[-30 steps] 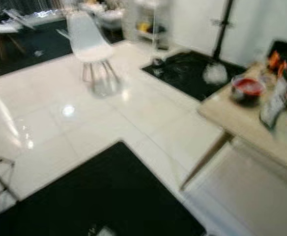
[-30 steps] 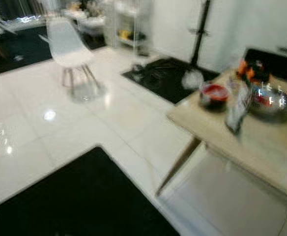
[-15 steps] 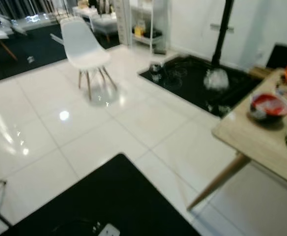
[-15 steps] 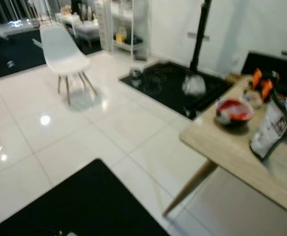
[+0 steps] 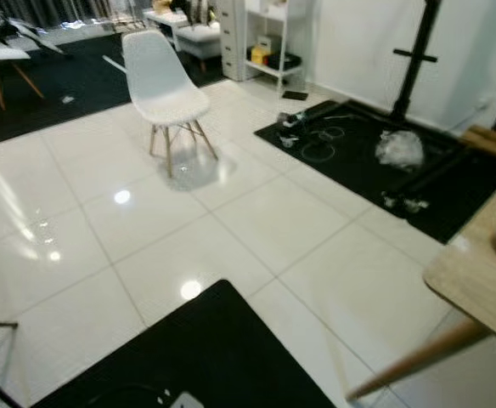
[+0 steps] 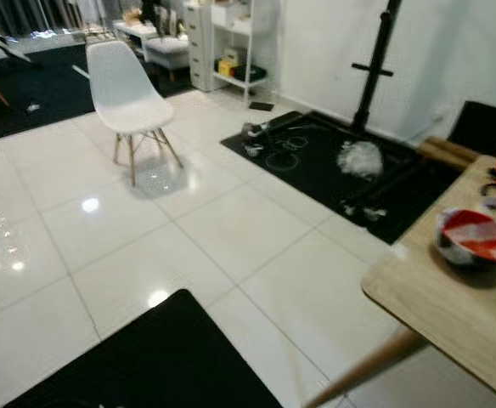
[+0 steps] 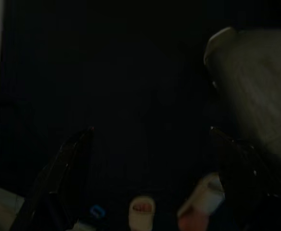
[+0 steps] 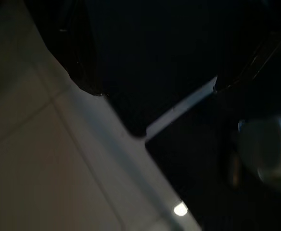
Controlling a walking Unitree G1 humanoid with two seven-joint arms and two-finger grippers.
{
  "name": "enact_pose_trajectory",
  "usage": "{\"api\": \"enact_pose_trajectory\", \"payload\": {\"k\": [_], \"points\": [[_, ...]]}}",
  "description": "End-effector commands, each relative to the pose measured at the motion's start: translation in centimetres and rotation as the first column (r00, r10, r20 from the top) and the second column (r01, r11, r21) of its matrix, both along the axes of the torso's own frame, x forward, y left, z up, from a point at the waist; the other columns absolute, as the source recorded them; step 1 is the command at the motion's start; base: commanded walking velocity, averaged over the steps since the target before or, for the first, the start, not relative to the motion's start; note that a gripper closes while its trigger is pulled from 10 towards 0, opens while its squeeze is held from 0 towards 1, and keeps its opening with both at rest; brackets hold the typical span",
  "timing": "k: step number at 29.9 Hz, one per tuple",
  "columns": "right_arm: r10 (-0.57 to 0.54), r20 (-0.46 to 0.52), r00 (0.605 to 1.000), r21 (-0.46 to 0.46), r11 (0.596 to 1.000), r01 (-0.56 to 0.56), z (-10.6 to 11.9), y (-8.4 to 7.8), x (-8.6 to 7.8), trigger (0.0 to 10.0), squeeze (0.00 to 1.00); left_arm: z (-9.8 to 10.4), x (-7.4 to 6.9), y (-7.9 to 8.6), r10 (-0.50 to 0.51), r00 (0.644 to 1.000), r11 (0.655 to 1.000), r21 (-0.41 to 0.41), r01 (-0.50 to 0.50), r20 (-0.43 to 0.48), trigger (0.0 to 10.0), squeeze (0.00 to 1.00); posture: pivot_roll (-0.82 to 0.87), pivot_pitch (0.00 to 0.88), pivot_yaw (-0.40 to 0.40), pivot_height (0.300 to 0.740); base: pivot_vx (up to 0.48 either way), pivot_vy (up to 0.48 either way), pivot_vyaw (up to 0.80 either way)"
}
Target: Restocking fridge
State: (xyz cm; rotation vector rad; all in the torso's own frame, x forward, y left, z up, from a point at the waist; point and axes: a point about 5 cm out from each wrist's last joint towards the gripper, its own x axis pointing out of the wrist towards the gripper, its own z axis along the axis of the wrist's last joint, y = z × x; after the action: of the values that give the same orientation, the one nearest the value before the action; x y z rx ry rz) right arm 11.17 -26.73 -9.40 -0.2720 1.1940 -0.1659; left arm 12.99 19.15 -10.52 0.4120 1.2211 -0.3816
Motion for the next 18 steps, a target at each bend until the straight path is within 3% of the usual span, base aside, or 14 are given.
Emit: {"api": "enact_pose_trajectory", "payload": {"k": [1, 4, 11, 18], "points": [[-0.005, 0.016, 1.0, 0.027, 1.0, 0.004, -0.1, 0.5, 0.1, 10.0, 0.0, -0.4, -1.2, -0.3, -0.01, 0.999, 1.0, -0.012, 0.009, -0.044, 10.0, 0.0, -0.05, 0.0, 0.024, 0.74, 0.304, 0.0, 0.0], [-0.001, 0.02, 1.0, 0.028, 1.0, 0.001, -0.1, 0.5, 0.2, 10.0, 0.0, -0.4, -1.2, -0.3, -0.01, 0.999, 1.0, -0.013, 0.01, -0.044, 10.0, 0.0, -0.05, 0.0, 0.026, 0.74, 0.306, 0.0, 0.0], [0.065, 0.085, 0.994, 0.072, 0.995, -0.071, 0.5, 1.0, 2.1, 10.0, 0.0, -0.4, -1.2, -0.4, -0.012, 0.999, 1.0, -0.013, 0.011, -0.044, 10.0, 0.0, -0.05, 0.0, 0.023, 0.74, 0.308, 0.0, 0.0], [0.126, 0.116, 0.985, 0.095, 0.986, -0.137, 0.9, 1.4, 3.6, 10.0, 0.0, -0.4, -1.3, -0.4, -0.009, 0.999, 1.0, -0.013, 0.008, -0.044, 10.0, 0.0, -0.05, 0.0, 0.022, 0.74, 0.274, 0.0, 0.8]]}}
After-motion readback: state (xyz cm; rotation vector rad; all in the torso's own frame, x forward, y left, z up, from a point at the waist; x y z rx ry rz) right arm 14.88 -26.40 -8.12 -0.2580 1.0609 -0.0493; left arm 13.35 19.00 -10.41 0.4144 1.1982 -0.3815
